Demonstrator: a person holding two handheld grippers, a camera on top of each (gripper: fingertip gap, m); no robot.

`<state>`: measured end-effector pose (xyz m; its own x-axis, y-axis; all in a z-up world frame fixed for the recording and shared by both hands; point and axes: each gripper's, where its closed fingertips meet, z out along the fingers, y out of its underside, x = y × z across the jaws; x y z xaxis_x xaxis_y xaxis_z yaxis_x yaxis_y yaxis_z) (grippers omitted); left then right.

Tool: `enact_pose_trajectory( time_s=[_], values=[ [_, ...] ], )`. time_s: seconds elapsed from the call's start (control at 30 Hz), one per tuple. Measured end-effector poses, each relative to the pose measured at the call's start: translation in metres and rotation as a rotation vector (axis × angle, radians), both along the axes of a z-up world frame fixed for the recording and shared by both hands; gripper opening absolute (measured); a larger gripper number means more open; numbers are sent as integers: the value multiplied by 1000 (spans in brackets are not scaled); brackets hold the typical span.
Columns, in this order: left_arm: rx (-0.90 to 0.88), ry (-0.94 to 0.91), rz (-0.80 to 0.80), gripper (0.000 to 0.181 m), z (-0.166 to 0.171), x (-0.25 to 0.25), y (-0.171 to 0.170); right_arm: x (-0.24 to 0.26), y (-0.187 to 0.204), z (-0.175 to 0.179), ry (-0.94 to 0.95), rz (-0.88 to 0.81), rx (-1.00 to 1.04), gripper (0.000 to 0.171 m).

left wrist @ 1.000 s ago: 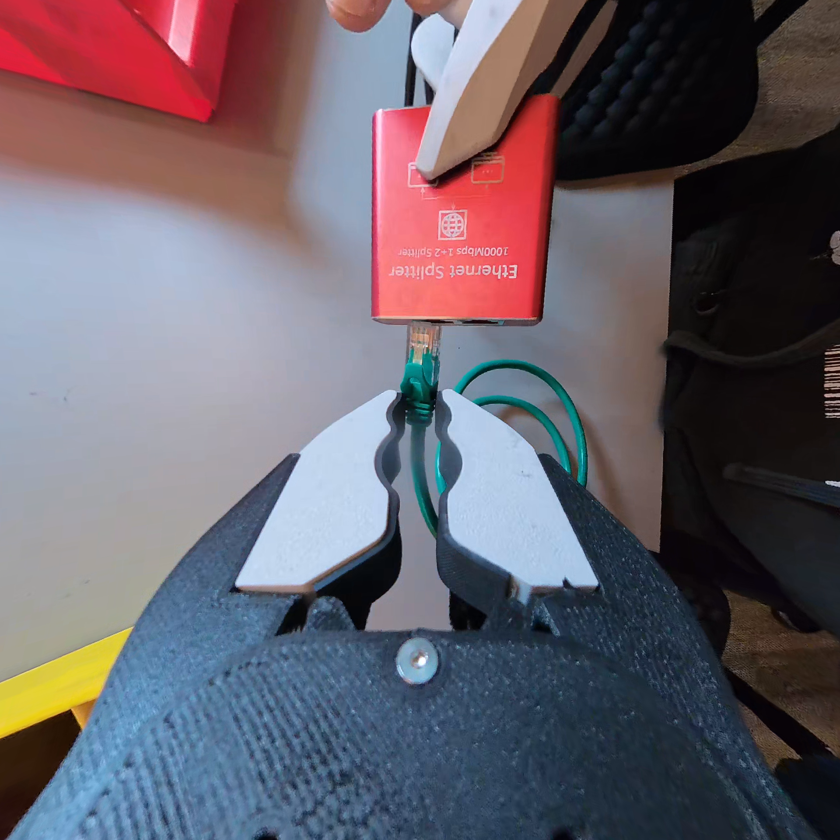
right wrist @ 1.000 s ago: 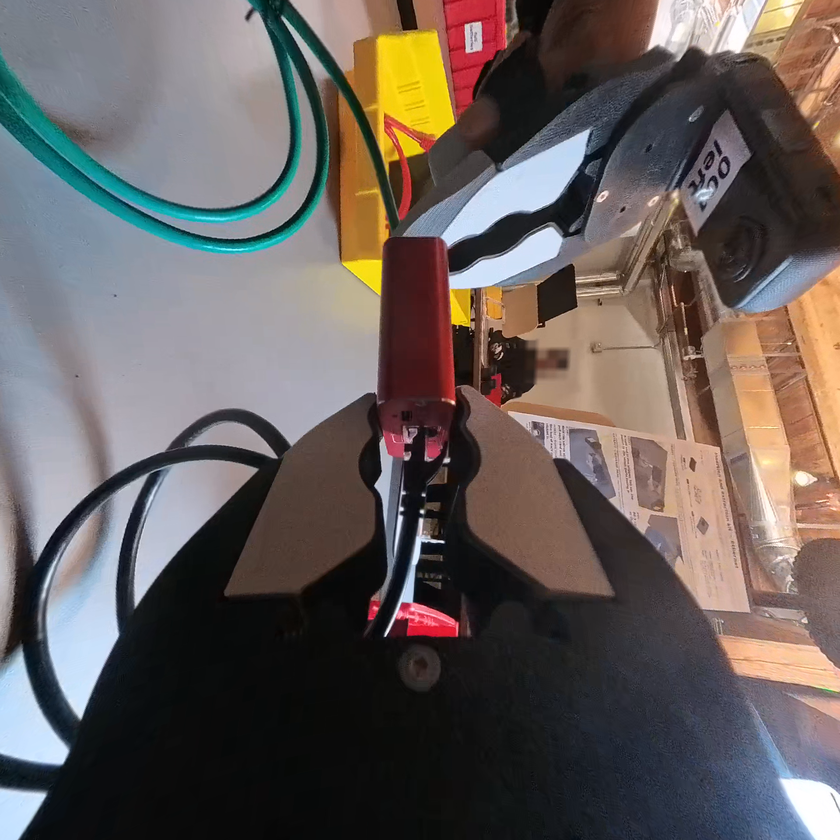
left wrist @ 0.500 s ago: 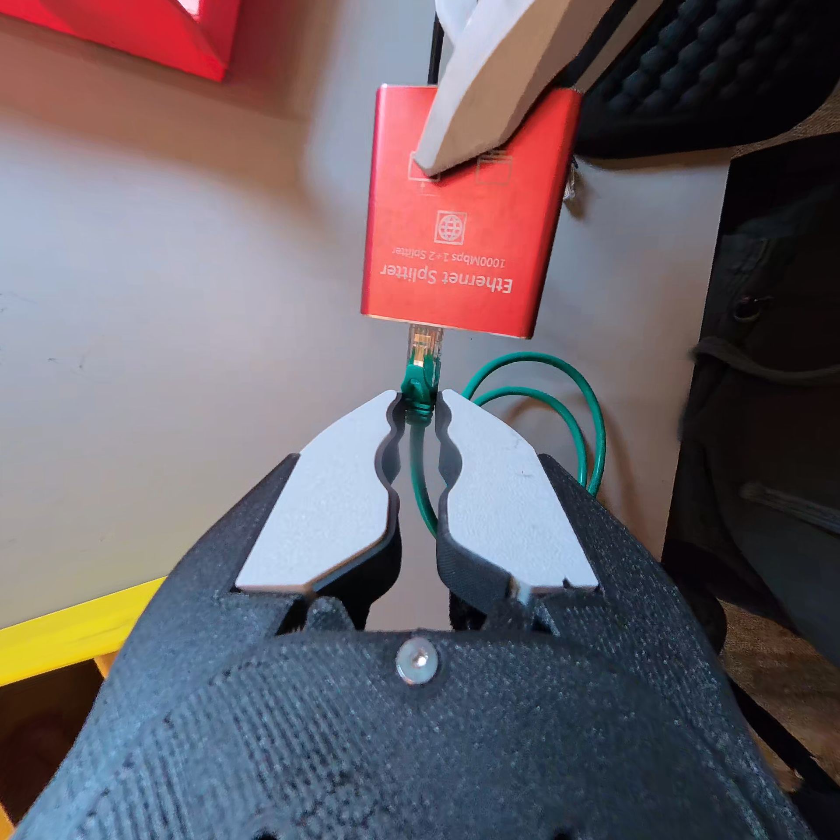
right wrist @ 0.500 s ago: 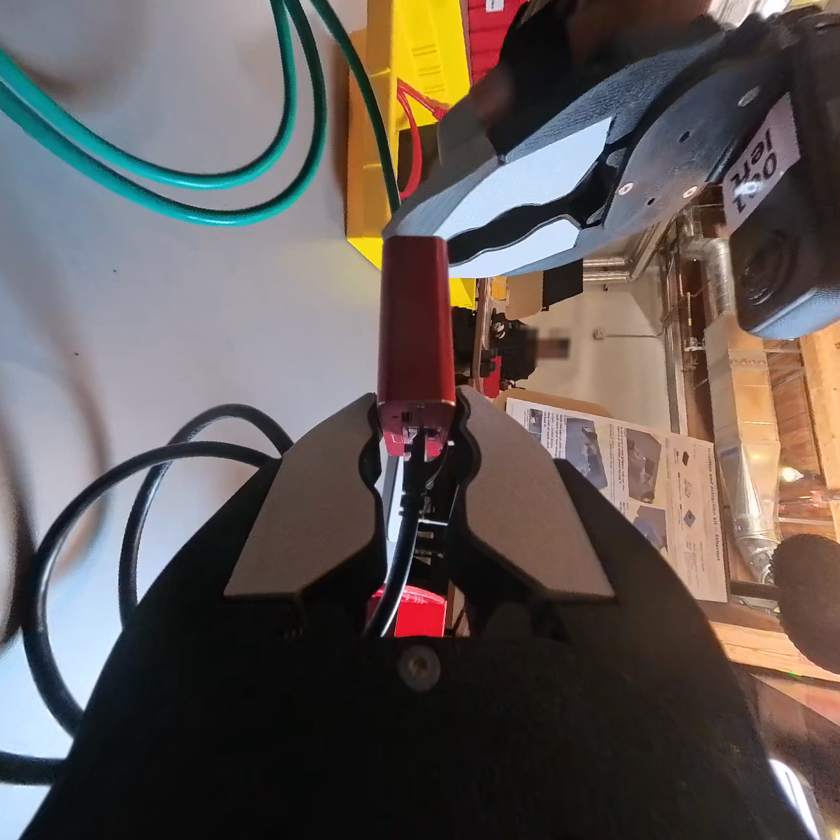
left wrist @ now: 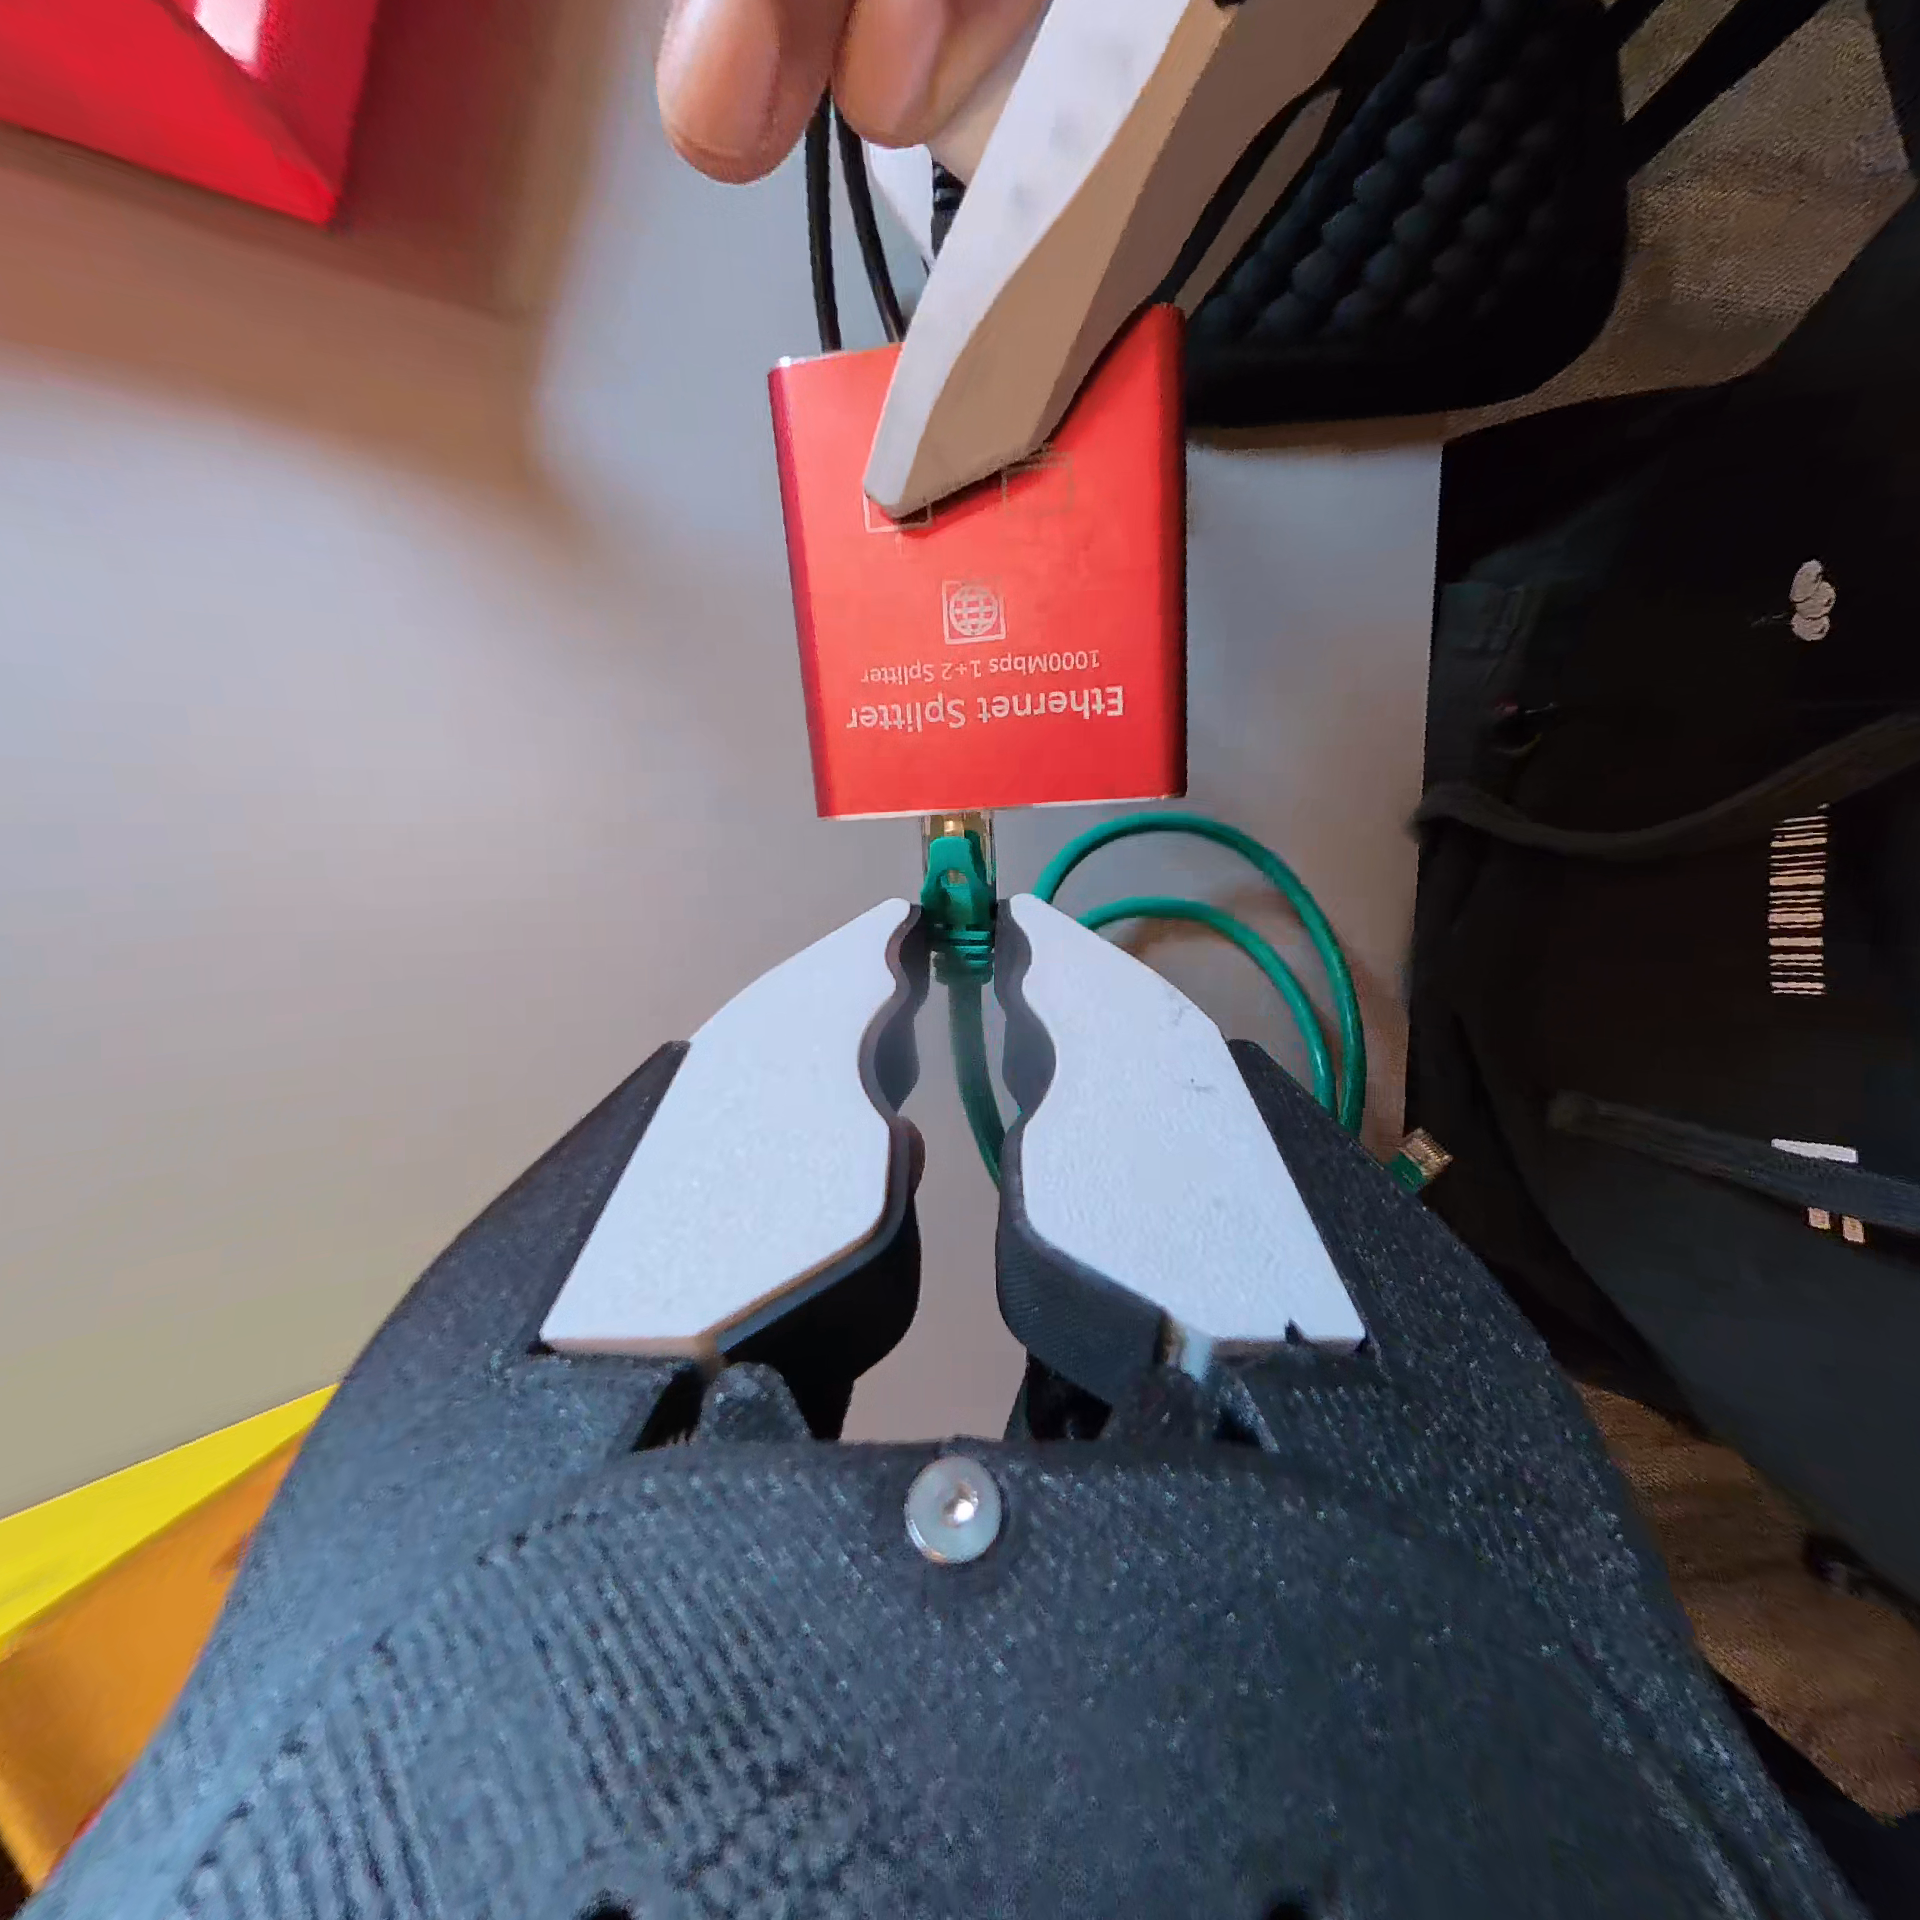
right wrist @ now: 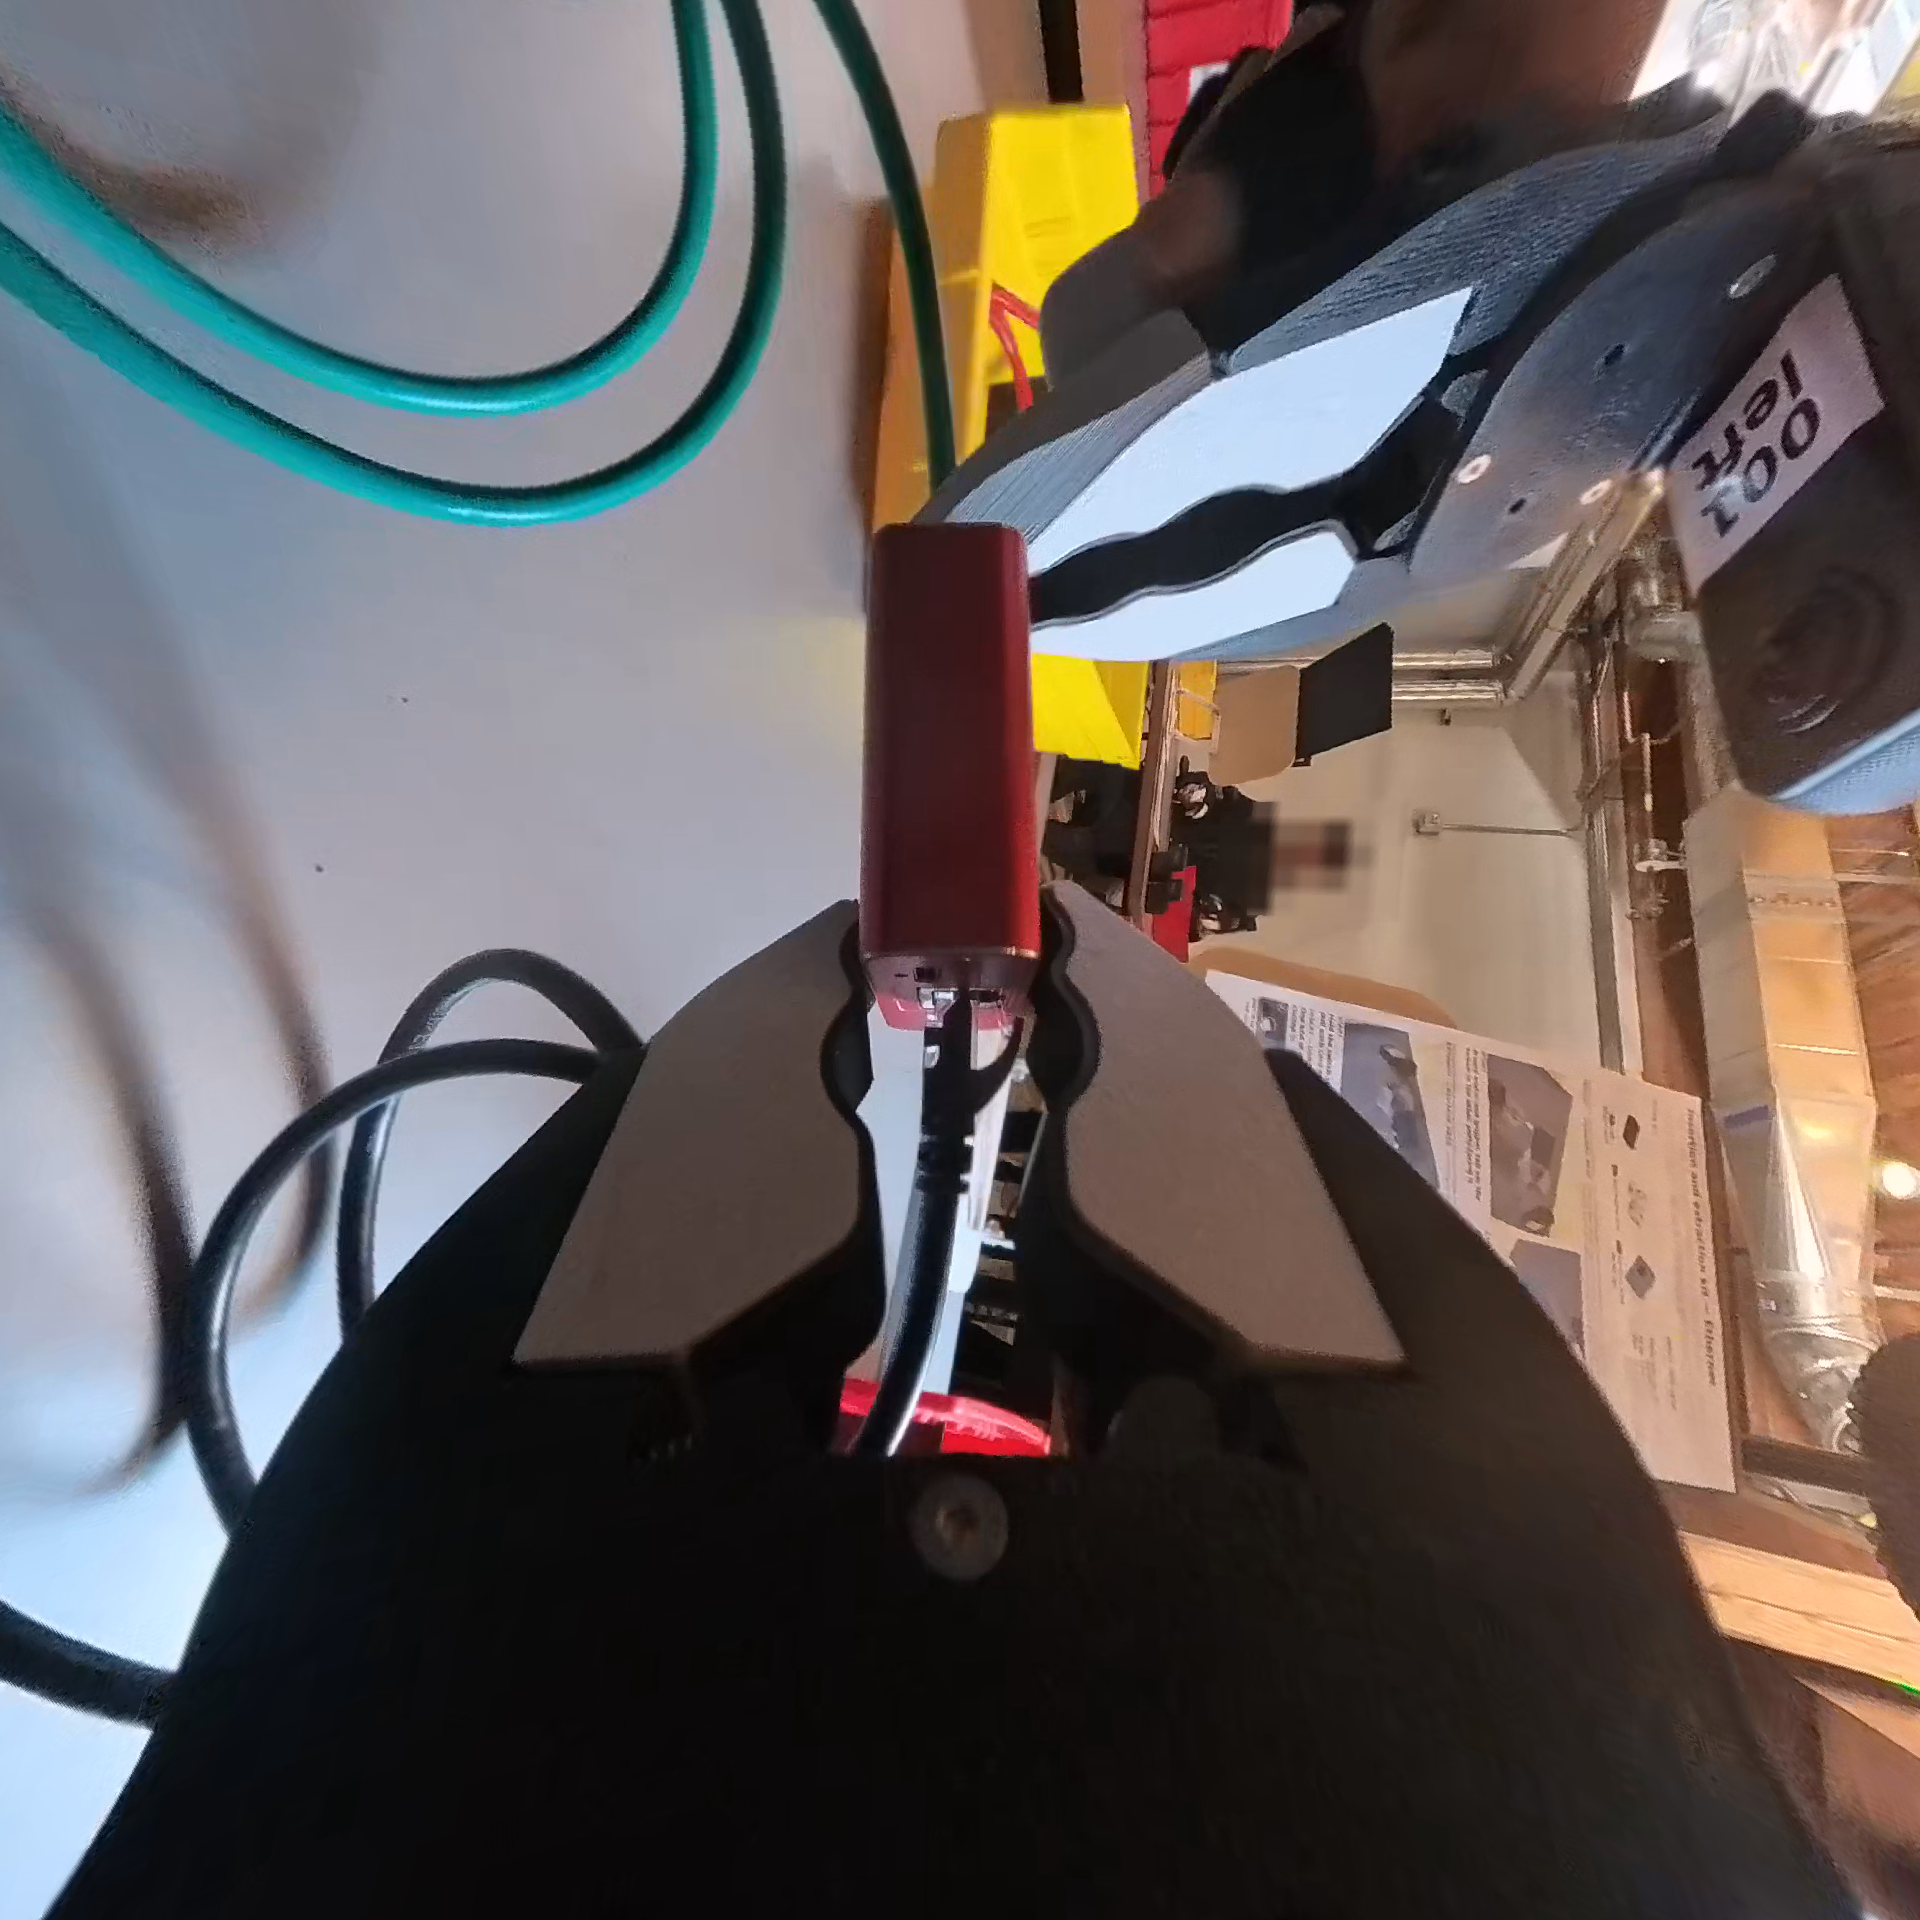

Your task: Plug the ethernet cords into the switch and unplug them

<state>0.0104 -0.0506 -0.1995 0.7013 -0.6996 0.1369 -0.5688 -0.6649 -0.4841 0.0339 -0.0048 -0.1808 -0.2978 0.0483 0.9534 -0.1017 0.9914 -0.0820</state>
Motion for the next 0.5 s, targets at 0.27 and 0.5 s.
enact_pose_trajectory(
  time_s=[0.27, 0.5],
  values=[
    [34, -52, 37, 11, -6, -2, 0, -3, -2, -5, -24, -42, -3, 27],
    [120, -196, 195, 12, -2, -29, 23, -20, 11, 0, -9, -157, -110, 30]
  ],
)
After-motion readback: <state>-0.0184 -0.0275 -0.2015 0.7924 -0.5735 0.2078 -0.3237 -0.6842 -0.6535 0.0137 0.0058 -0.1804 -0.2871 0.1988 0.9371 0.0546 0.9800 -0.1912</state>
